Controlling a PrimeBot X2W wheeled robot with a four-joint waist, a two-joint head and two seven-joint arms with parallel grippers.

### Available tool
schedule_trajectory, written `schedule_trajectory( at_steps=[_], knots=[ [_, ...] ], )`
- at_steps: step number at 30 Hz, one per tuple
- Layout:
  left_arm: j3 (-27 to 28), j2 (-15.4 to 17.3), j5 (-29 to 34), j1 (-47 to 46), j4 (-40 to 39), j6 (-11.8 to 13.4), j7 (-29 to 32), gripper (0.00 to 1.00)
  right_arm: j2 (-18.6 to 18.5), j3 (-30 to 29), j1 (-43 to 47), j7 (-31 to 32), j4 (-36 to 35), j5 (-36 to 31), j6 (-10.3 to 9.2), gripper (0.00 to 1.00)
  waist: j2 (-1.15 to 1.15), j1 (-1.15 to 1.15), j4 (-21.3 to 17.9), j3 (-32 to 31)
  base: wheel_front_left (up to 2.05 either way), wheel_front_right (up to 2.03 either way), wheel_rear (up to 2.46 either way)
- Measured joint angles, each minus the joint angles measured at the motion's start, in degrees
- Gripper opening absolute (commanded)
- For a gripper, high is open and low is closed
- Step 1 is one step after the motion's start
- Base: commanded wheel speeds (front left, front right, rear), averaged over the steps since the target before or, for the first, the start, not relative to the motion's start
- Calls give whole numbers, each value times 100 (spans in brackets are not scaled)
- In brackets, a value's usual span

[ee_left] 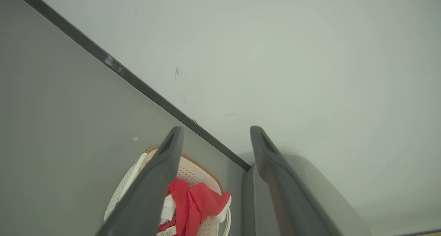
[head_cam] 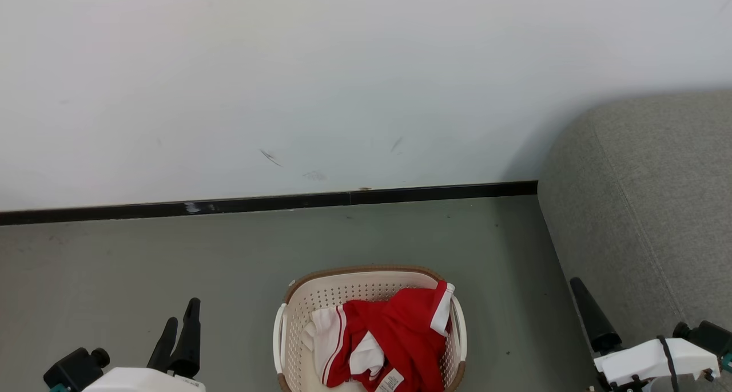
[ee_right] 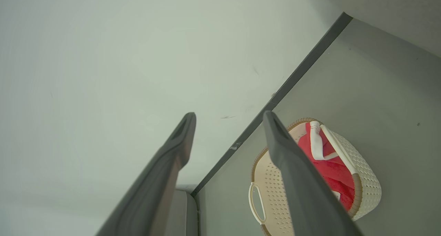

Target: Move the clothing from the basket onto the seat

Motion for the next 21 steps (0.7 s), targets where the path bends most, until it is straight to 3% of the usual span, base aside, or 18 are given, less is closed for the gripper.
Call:
schedule_trajectory(
  at_steps=[7,21],
  knots=[
    [-221,30,739,2,-88,211,-149,100,8,98,2,-155,-36,-782,0,100,0,0,4,2,0,0,0],
    [-475,27,1911,42,-253,579,-409,100,44,222,15,-412,-74,-2239,0,100,0,-66,35,50,0,0,0]
  ],
)
